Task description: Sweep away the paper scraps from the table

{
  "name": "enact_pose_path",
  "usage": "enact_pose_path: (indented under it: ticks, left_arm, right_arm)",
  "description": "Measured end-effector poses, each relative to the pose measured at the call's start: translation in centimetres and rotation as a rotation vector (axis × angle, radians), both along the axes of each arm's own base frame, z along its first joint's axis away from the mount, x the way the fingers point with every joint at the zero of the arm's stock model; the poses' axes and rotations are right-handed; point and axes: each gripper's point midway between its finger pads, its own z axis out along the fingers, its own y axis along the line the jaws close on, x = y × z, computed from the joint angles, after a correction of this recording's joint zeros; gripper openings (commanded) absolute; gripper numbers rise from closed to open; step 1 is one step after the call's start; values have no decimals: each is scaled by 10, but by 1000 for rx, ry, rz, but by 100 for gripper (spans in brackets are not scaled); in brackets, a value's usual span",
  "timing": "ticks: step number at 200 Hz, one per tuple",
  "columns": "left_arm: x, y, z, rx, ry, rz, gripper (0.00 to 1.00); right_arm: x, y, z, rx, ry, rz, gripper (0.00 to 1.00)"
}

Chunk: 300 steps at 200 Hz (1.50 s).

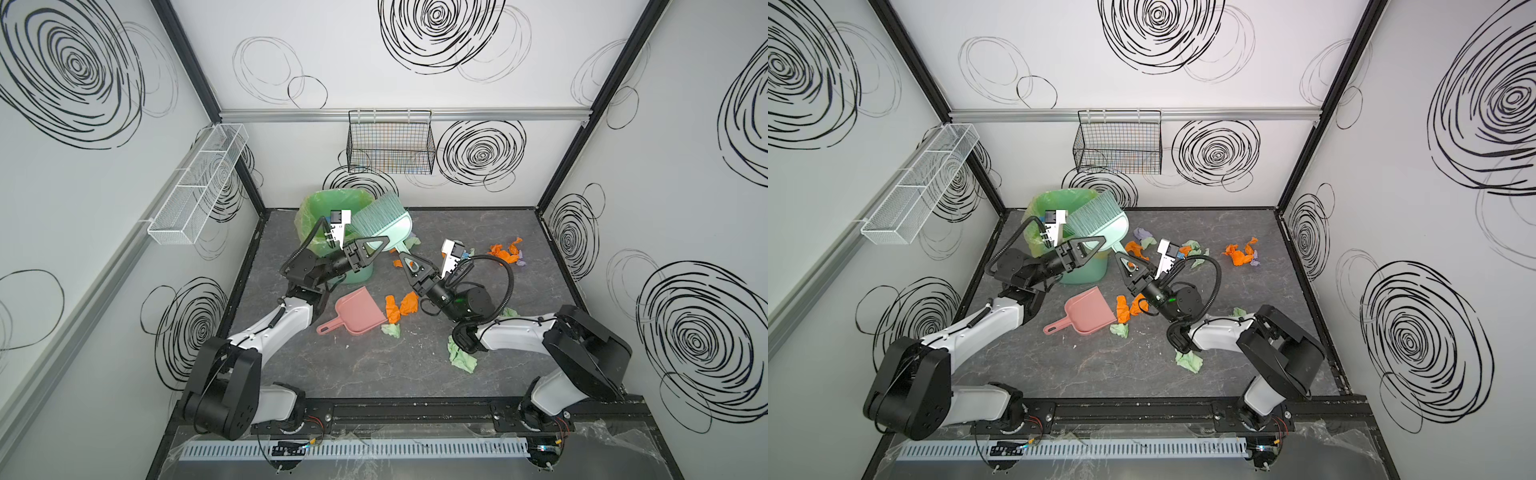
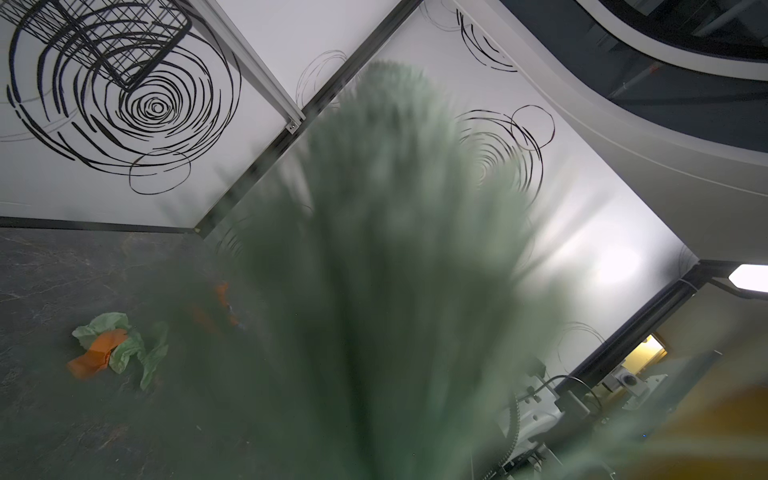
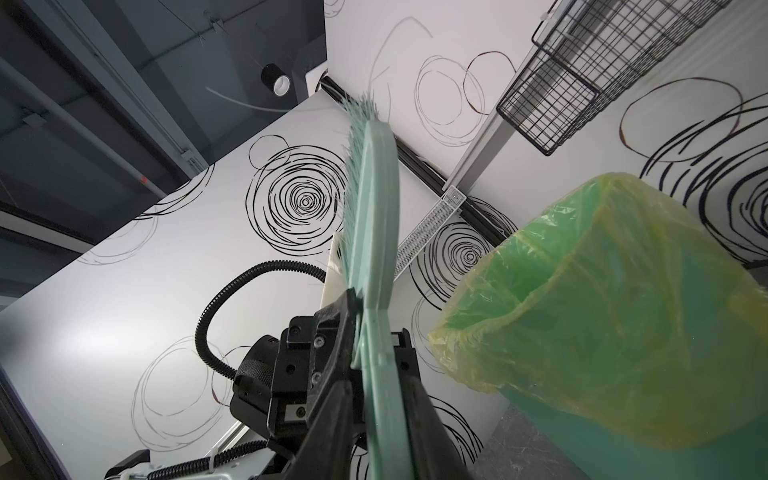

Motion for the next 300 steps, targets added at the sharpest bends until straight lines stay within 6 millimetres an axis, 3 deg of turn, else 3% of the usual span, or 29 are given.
enact_pose_path:
  ticks: [81, 131, 232, 271, 300]
  left_arm:
    - [0, 0, -5, 3, 12, -1, 0]
    - [-2, 0, -1, -8, -2, -10, 0]
    - [-5, 0, 2, -14, -19, -20, 0]
    - [-2, 0, -4, 3, -9, -17, 48]
    - [1, -2, -14, 38, 3, -23, 73]
  right_arm:
    - [2, 5, -2, 3, 3, 16, 22]
    - [-2, 0, 10, 9, -34, 1, 27]
    - [-2, -3, 14, 12, -43, -2, 5]
    - [-5, -5, 20, -18, -60, -14, 2]
    - [-7, -10, 26, -67, -57, -42, 2]
